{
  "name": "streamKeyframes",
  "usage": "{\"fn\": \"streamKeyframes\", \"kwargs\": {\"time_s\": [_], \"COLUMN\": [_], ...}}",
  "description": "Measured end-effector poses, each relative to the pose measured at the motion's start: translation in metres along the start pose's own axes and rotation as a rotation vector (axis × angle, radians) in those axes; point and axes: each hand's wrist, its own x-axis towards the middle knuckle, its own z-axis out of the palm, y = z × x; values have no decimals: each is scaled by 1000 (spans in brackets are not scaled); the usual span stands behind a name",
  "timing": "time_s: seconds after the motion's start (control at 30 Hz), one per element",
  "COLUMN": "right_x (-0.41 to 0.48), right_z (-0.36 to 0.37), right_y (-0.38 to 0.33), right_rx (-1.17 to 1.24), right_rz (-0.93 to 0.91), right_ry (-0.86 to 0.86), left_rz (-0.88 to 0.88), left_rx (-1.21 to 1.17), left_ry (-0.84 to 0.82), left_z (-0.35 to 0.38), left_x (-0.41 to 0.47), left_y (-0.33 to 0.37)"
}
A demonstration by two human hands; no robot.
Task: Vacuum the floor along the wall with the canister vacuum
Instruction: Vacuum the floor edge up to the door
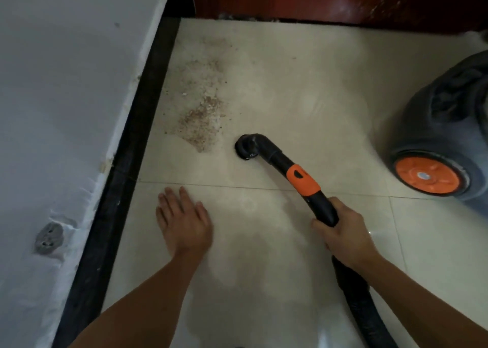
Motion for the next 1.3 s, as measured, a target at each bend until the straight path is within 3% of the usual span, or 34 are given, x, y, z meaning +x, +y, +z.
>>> {"fn": "streamKeyframes", "kwargs": {"time_s": [0.3, 0.5, 0.7, 0.9, 1.1, 1.3], "right_x": [12, 55, 72, 94, 94, 119], "right_z": [3, -2, -3, 1, 5, 8], "right_y": [-26, -56, -61, -63, -61, -84], "right_rx": [-60, -116, -207, -172, -147, -157], "right_rz": [32, 26, -100, -36, -62, -48], "right_ry": [-81, -14, -227, -31, -156, -15], "left_rz": [-10, -15, -11, -29, -30, -26], "left_rx": [7, 6, 22, 17, 24, 39], "left_ry": [-44, -56, -65, -65, -83, -83], "left_z": [0, -2, -2, -1, -2, -3], "left_x": [5, 6, 5, 9, 8, 8], "left_y": [-2, -2, -5, -1, -3, -3]}}
